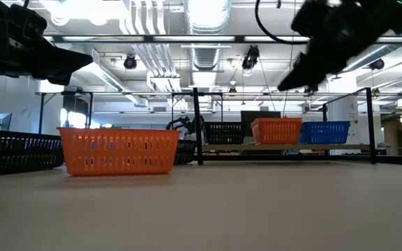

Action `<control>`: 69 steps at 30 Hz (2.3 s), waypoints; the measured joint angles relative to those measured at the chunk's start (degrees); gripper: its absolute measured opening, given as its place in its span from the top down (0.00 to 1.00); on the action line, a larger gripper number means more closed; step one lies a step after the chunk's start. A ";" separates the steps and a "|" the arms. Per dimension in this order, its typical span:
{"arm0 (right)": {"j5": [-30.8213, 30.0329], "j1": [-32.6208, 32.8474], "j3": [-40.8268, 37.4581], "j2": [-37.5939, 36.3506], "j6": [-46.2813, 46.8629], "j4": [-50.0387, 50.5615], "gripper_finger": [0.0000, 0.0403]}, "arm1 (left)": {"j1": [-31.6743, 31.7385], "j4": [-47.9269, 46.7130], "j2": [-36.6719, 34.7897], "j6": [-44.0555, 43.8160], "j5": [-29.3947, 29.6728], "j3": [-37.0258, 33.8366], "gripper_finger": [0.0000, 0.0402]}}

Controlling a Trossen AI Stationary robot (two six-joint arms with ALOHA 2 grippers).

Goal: Stack baskets on shelf by color
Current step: Stack the top black bin on the black bin on the shelf

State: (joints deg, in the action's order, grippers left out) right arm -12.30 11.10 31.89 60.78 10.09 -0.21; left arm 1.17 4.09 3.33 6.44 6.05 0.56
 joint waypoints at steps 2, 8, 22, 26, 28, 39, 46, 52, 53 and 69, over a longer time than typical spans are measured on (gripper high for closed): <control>-3.64 3.42 -3.21 1.17 2.86 -4.50 0.81 | -0.02 1.06 0.02 -0.03 0.06 -0.01 1.00; -14.80 11.11 -9.84 6.98 7.44 -19.57 0.85 | -0.04 16.21 0.93 -11.18 -0.42 0.00 1.00; -17.92 12.91 -9.89 18.16 7.58 -31.42 0.86 | -0.02 -6.11 35.64 -3.97 8.24 21.50 1.00; -17.92 12.91 -8.58 19.77 5.83 -31.45 0.86 | 0.04 -19.79 49.89 -0.23 10.80 33.73 0.99; -17.85 12.91 -8.30 20.21 5.81 -31.44 0.86 | 0.38 -26.54 56.67 2.14 10.76 38.86 0.97; -17.66 14.86 -8.38 20.06 6.45 -31.32 0.86 | 5.40 -40.62 84.82 11.15 11.43 54.74 0.65; -17.62 17.88 -8.39 20.01 6.88 -31.40 0.86 | 7.71 -40.88 89.93 14.03 15.21 55.14 0.76; -17.68 19.59 -8.39 20.01 6.88 -31.37 0.86 | 6.69 -44.58 87.68 12.98 12.07 55.41 0.98; -17.70 19.70 -8.39 20.01 6.87 -31.34 0.86 | 6.19 -46.46 86.78 12.39 10.74 55.73 0.98; -17.79 19.91 -8.54 19.99 6.29 -30.20 0.86 | 4.86 -56.13 76.66 3.78 20.26 88.37 1.00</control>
State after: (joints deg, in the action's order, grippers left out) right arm -30.09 31.00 23.35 80.77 16.38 -30.41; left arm 6.03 -52.04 80.00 10.22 26.31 88.93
